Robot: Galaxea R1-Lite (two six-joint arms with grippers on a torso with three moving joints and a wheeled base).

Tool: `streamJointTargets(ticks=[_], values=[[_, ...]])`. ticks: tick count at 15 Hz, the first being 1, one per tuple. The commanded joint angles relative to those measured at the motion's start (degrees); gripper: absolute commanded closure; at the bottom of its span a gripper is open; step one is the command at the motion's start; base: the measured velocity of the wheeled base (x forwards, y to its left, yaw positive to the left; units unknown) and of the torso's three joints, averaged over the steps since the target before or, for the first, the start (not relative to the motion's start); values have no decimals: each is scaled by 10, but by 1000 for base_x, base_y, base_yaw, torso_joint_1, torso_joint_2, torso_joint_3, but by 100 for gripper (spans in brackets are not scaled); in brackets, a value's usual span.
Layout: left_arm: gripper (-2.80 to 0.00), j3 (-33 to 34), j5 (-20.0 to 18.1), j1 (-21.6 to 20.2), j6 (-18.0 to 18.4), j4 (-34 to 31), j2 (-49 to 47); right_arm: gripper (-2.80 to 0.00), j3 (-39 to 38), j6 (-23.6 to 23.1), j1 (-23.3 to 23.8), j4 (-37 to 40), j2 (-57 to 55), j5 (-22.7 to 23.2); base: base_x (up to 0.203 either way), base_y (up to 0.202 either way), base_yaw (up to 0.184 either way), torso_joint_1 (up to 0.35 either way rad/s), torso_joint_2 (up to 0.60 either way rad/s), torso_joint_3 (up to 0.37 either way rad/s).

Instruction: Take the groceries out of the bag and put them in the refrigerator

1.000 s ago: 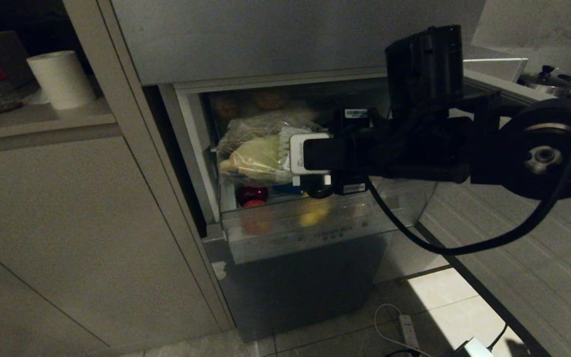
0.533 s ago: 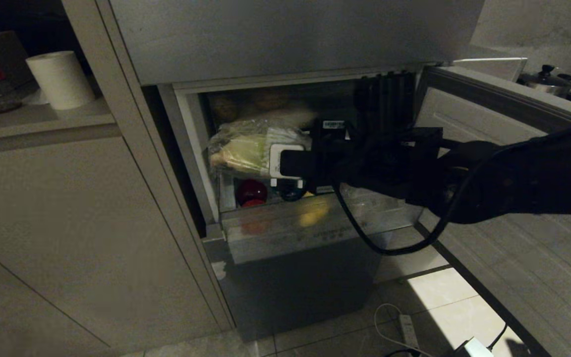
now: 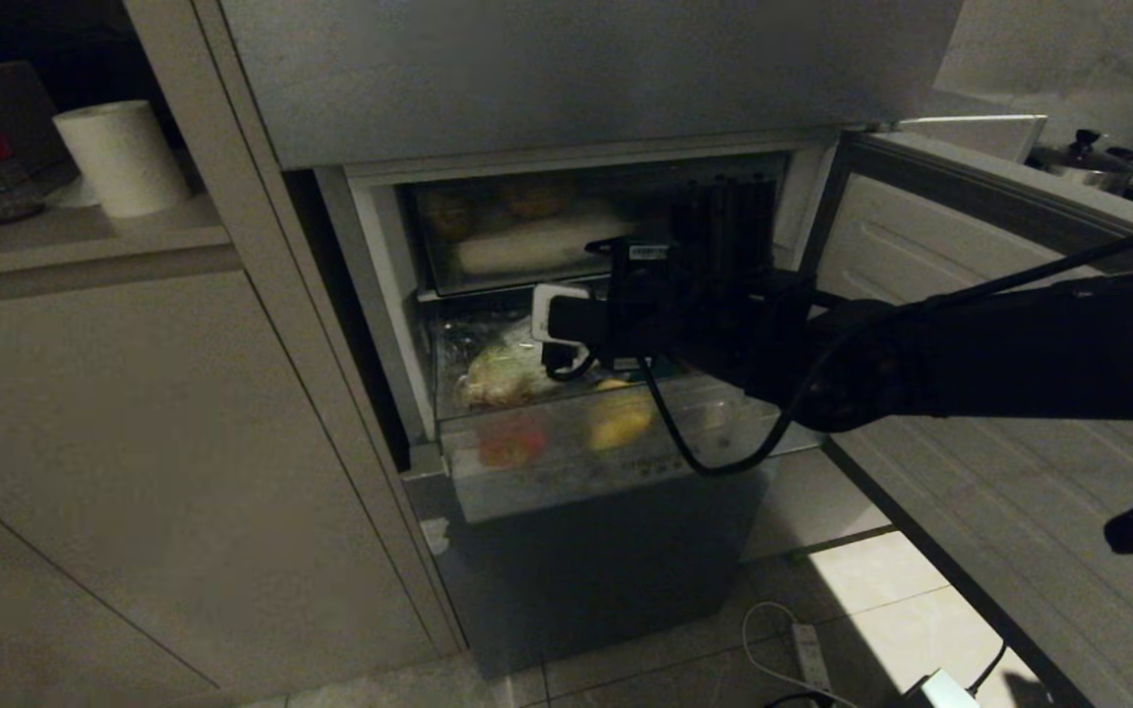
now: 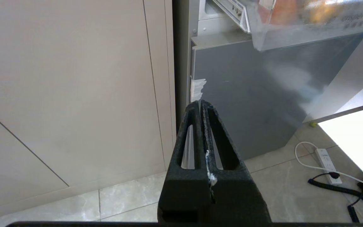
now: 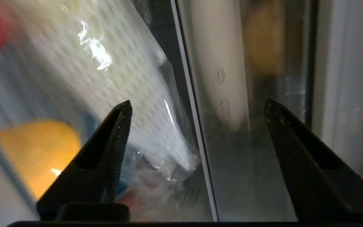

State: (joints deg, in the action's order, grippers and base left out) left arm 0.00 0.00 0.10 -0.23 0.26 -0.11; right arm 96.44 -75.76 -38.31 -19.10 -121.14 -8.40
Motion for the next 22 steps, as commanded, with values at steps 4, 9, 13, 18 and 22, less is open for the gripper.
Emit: streamJointTargets(ticks=[4,9,13,18,22], values=[[0,0,0,0,0,0,0,-280,-24,2,7,2,21,-1,0,0,0,0,0,0],[0,0,1,0,-1,0,0,-280,-95,193,-12,70,136,-6,0,0,0,0,0,0],[0,0,0,0,-1,1,0,-280,-154,464,-40,218,235,-25,0,0,0,0,0,0],[0,0,1,0,-1,0,0,0,-315,686,-50,246,312,-41,0,0,0,0,0,0],[0,0,1,0,-1,1,0,0,-356,820,-50,244,279,-43,0,0,0,0,0,0]])
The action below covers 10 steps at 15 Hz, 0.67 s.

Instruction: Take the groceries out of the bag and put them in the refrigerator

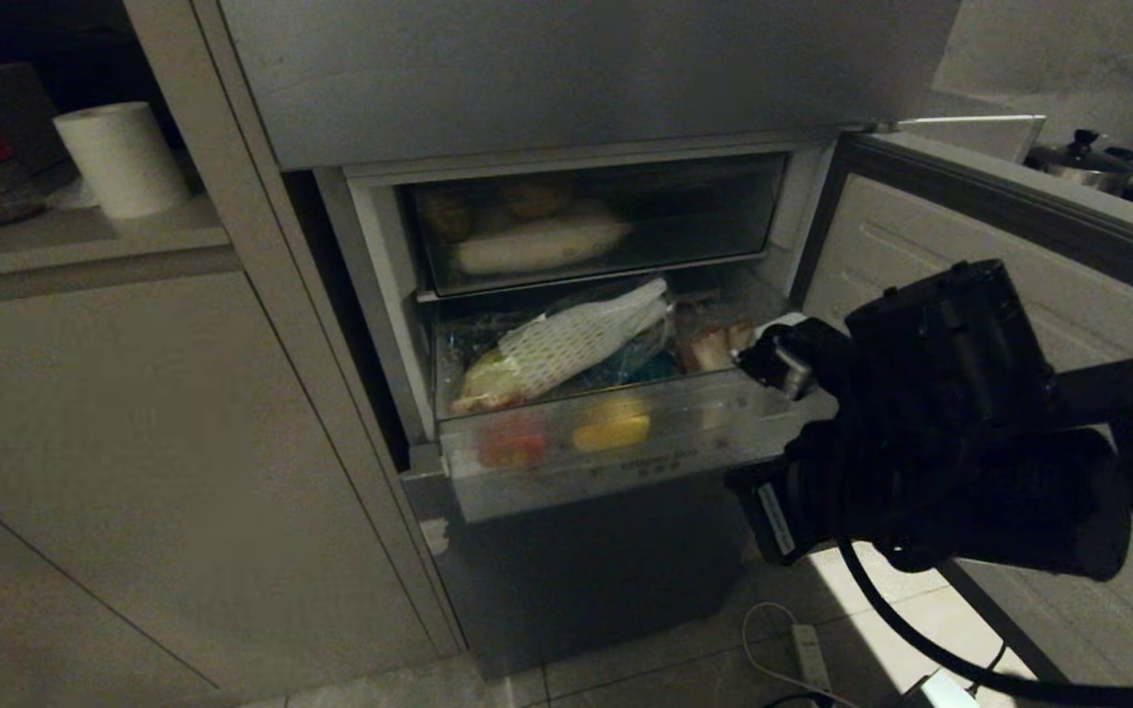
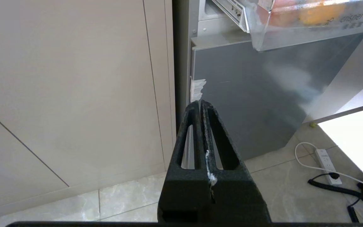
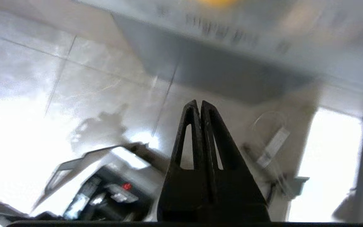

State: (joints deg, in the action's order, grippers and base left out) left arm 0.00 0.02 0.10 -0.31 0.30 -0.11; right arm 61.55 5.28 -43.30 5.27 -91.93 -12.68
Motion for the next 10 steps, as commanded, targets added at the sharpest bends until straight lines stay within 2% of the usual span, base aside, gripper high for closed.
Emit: streamJointTargets(ticks=[1,3,5,7,10], values=[[0,0,1,0,0,0,0,0,-7,24,1,-3,-33,-1,0,0,0,0,0,0],[0,0,0,0,0,0,0,0,2,51,7,-31,-87,-1,0,0,0,0,0,0],[0,0,1,0,0,0,0,0,39,60,20,-49,-148,-3,0,0,0,0,0,0],[0,0,0,0,0,0,0,0,105,64,36,-54,-210,-9,0,0,0,0,0,0],[0,0,0,0,0,0,0,0,246,86,50,-59,-299,-21,0,0,0,0,0,0]])
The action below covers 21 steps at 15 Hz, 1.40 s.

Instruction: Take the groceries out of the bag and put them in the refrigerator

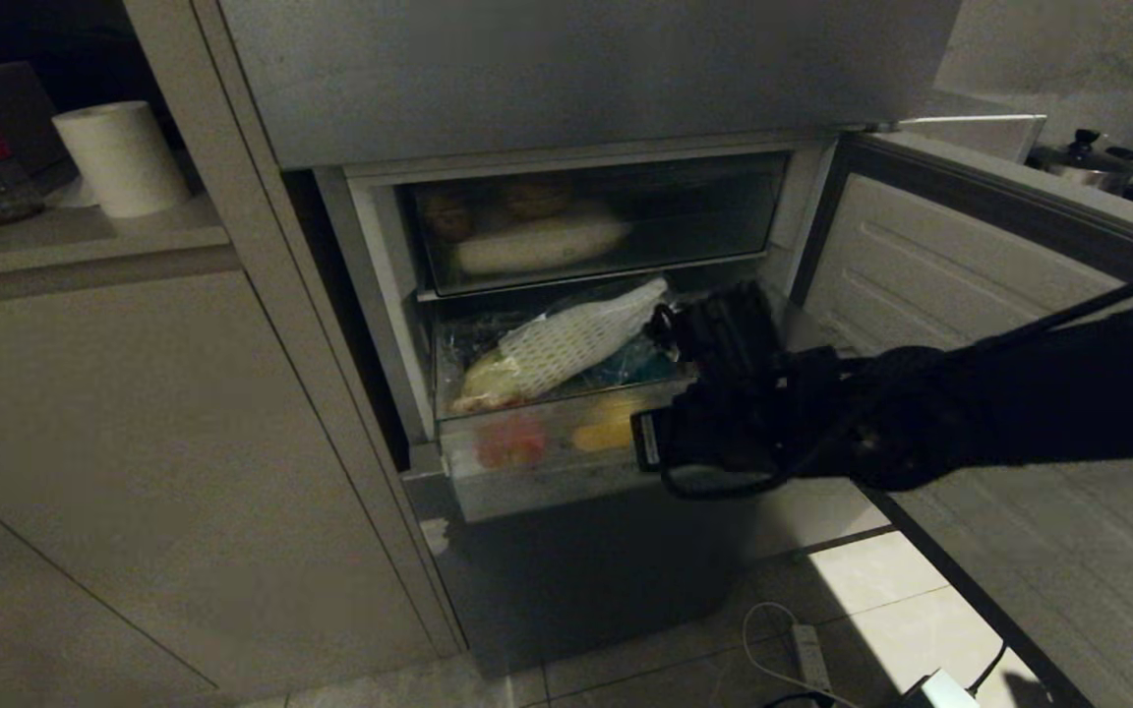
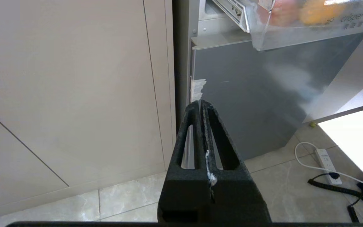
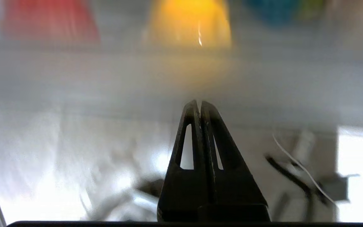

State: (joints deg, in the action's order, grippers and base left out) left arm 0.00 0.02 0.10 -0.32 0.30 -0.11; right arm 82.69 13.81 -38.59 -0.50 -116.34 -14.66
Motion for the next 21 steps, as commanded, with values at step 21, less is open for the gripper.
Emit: streamJointTargets(ticks=[21], values=[[0,0,0,0,0,0,0,0,134,61,46,-122,-163,-112,0,0,0,0,0,0]])
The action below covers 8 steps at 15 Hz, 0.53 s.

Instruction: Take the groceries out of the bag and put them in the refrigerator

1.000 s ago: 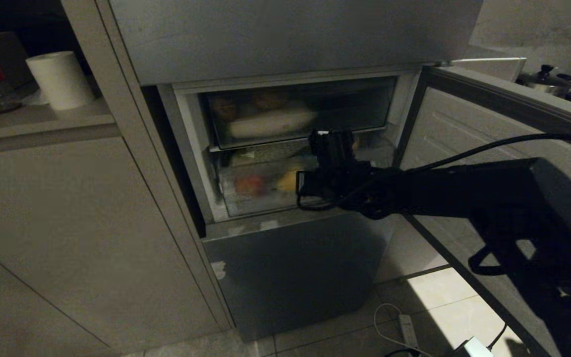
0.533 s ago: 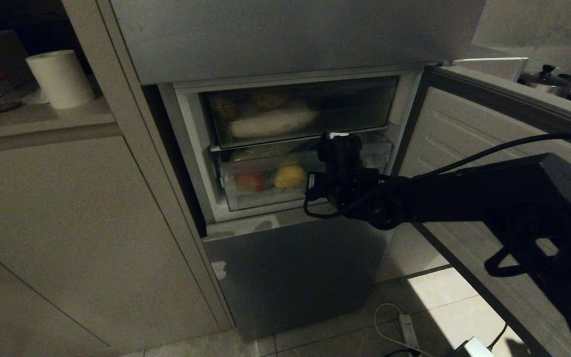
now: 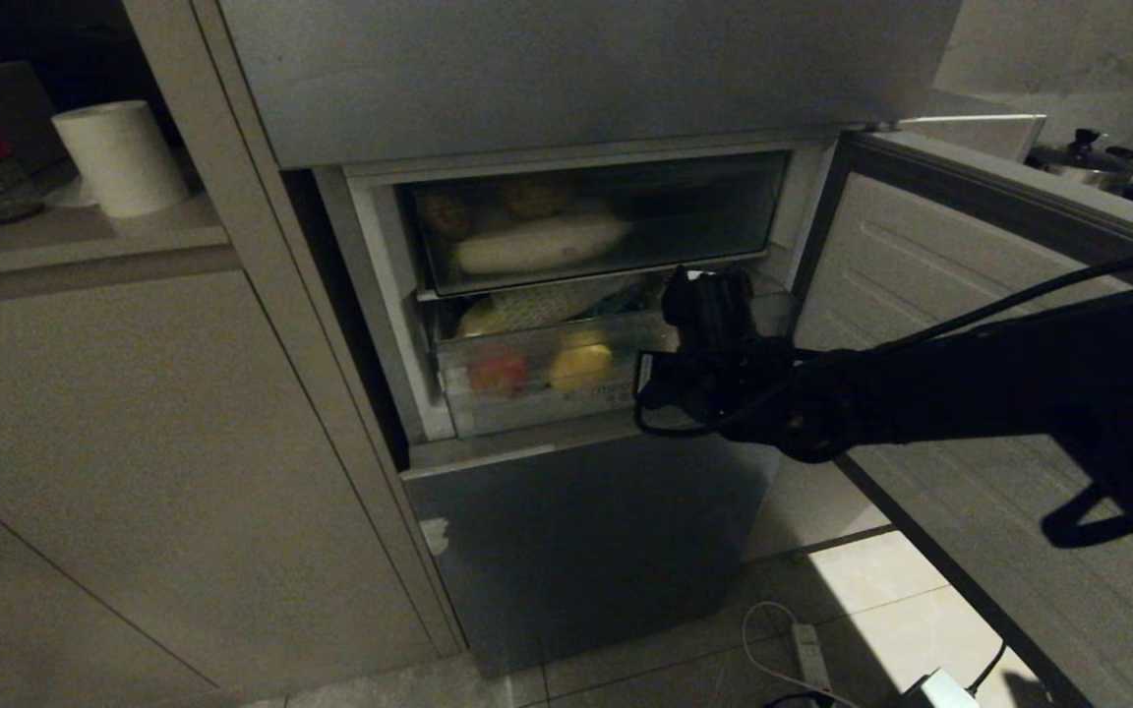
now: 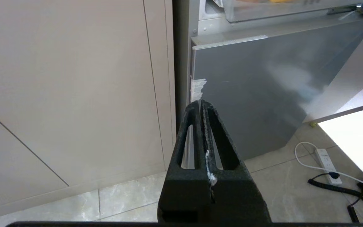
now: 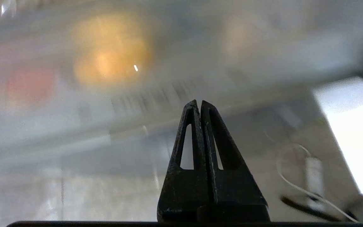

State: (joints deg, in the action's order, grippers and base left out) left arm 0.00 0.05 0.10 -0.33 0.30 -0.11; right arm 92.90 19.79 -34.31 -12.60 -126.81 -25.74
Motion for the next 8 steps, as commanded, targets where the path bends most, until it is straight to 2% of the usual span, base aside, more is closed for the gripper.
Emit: streamJointTargets(ticks=[1,2,4,5,8], values=[[0,0,0,0,0,0,0,0,89,1,8,1,-102,-1,0,0,0,0,0,0],[0,0,0,0,0,0,0,0,145,-3,12,5,-142,-1,0,0,0,0,0,0],[0,0,0,0,0,0,0,0,200,-31,26,4,-203,1,0,0,0,0,0,0],[0,0,0,0,0,0,0,0,207,-43,31,-40,-214,1,0,0,0,0,0,0],[0,0,0,0,0,0,0,0,209,-117,35,-283,-241,-9,0,0,0,0,0,0]])
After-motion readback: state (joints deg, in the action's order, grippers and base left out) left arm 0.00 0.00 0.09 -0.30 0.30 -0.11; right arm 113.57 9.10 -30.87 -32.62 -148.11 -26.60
